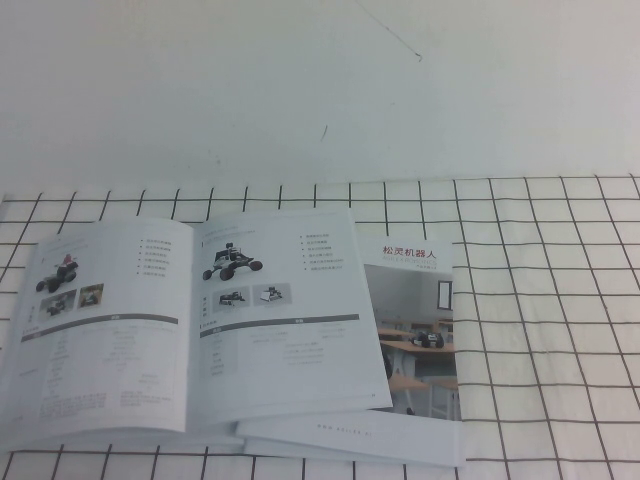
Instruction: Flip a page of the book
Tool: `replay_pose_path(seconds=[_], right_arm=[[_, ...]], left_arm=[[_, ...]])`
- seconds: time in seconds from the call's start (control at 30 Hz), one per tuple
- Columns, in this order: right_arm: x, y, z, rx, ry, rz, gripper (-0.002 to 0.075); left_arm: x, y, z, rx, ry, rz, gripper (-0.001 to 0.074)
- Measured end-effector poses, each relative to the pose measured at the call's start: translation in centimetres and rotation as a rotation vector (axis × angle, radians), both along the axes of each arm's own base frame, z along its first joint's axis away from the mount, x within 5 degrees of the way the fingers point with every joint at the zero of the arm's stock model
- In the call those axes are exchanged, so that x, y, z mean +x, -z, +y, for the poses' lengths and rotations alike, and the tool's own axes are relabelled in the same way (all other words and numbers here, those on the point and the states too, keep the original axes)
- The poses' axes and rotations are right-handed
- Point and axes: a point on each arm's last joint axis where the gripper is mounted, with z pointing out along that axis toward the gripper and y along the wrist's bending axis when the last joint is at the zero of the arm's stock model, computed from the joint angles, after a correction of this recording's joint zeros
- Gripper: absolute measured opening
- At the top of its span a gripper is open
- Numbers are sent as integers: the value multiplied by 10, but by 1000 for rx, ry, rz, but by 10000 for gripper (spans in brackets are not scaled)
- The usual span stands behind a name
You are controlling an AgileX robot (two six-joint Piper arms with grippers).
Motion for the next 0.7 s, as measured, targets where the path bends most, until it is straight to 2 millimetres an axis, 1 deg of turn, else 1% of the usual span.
replay_pose_path(seconds=[0.53,0.7], right_arm=[[0,0,0,1,0,-2,-3],[-11,-5,-10,17,52,-47,-3]], left_arm=[[0,0,0,1,1,0,-3],[0,0,0,1,1,0,-3]])
